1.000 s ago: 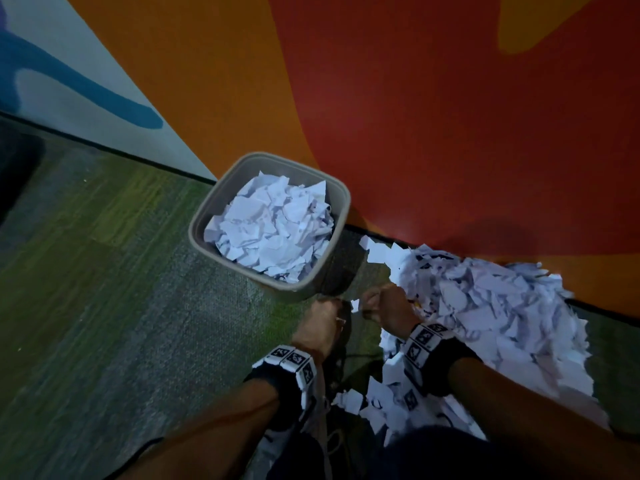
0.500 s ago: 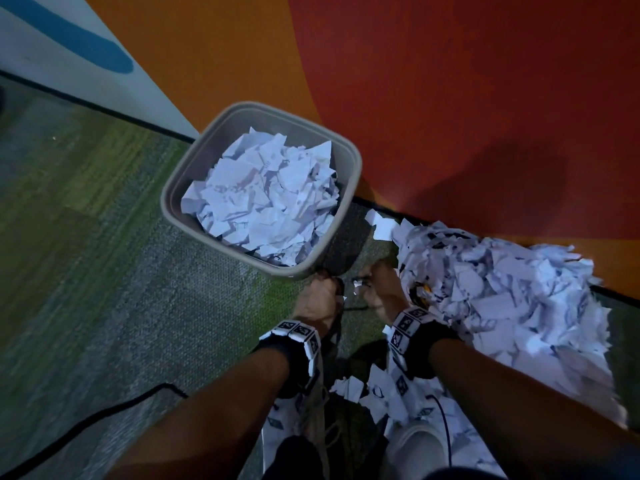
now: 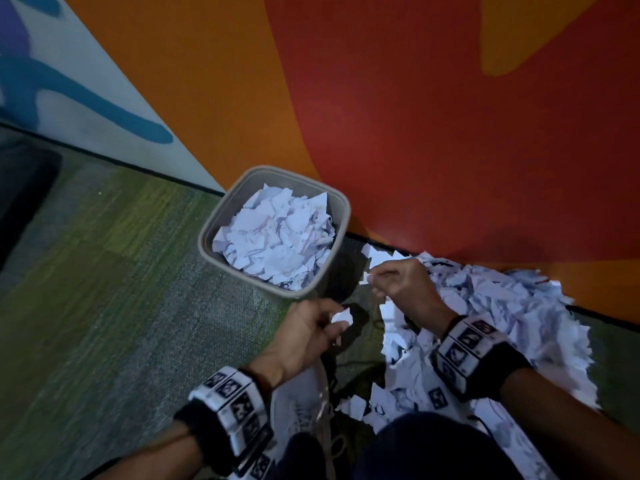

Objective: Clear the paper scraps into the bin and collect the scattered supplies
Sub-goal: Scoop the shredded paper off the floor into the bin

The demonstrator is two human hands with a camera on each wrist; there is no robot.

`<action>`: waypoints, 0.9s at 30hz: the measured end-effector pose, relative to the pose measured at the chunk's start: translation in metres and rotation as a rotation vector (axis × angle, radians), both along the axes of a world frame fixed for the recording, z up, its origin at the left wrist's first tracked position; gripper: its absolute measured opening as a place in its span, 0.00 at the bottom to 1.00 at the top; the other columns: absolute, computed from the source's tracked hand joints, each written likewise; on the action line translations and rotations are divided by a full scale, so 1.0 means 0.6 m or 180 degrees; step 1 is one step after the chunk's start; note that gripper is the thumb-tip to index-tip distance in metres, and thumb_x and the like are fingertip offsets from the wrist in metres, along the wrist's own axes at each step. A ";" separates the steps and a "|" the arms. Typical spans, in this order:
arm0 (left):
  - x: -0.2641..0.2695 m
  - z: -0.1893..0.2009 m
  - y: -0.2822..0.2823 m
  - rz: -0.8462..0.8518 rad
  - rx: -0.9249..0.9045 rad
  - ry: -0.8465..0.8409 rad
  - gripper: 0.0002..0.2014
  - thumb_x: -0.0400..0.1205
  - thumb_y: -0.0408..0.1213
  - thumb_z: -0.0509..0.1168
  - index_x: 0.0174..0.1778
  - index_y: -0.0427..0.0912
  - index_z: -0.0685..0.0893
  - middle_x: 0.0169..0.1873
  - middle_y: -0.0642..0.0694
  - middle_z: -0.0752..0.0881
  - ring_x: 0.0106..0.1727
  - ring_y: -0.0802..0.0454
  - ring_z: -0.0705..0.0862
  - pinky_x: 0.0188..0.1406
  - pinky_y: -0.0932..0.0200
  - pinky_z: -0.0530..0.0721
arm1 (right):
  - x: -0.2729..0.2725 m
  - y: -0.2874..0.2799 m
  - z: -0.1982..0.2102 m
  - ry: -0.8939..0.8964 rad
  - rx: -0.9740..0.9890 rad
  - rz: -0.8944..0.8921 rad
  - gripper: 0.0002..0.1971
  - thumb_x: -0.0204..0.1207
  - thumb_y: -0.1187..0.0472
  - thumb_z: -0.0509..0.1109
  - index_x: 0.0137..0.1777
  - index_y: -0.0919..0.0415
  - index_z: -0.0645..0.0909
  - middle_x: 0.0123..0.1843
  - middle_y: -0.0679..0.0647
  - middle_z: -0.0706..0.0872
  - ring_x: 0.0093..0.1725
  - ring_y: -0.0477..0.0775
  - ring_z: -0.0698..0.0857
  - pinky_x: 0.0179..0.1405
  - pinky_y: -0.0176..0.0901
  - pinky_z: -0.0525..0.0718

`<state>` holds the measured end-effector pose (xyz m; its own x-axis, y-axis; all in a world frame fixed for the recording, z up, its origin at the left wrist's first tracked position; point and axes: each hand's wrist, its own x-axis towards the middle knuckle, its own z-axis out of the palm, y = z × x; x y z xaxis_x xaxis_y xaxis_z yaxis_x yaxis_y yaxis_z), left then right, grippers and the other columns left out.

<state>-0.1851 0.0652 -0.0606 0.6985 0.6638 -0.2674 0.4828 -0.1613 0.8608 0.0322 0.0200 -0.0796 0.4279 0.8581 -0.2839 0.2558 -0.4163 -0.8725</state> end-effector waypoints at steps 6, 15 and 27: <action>-0.033 0.152 0.032 0.0204 0.0185 -0.0276 0.02 0.83 0.37 0.72 0.49 0.47 0.88 0.31 0.47 0.89 0.32 0.52 0.88 0.32 0.57 0.85 | -0.025 0.045 0.142 0.0015 0.0474 0.0109 0.01 0.76 0.67 0.77 0.45 0.66 0.89 0.33 0.62 0.90 0.31 0.53 0.88 0.39 0.47 0.88; -0.039 0.217 0.136 0.0837 0.1176 0.0083 0.06 0.84 0.36 0.70 0.54 0.42 0.88 0.32 0.51 0.91 0.30 0.53 0.90 0.32 0.47 0.91 | -0.081 0.135 0.230 -0.0580 0.0593 0.0396 0.01 0.73 0.62 0.80 0.42 0.56 0.91 0.31 0.45 0.89 0.29 0.43 0.87 0.32 0.36 0.83; -0.023 0.293 0.175 -0.0035 0.1899 0.0619 0.18 0.83 0.40 0.70 0.68 0.40 0.84 0.61 0.44 0.89 0.47 0.50 0.89 0.51 0.54 0.88 | -0.017 0.046 0.299 -0.1322 0.0029 0.1010 0.08 0.75 0.59 0.76 0.53 0.53 0.90 0.50 0.47 0.92 0.50 0.45 0.88 0.56 0.44 0.86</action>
